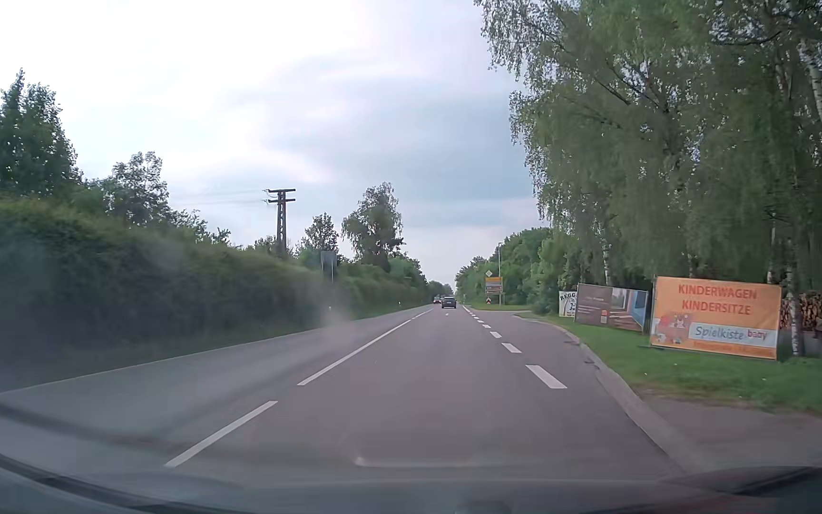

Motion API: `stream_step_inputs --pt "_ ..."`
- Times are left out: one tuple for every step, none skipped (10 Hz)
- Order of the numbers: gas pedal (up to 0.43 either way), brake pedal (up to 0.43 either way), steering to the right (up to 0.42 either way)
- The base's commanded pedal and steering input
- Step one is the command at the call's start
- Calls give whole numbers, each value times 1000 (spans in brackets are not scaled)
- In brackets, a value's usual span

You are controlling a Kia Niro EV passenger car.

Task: Follow the waypoints while adhering to traffic rules and regulations

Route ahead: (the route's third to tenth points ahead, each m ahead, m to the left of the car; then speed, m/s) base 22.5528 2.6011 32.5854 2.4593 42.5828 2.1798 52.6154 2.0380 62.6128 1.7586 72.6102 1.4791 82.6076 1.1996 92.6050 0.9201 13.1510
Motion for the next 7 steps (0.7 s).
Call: stream_step_inputs --pt "150 0 2" --pt "150 0 2" --pt "150 0 2" --pt "150 0 2" --pt "150 0 2" --pt "150 0 2" --pt "150 0 3"
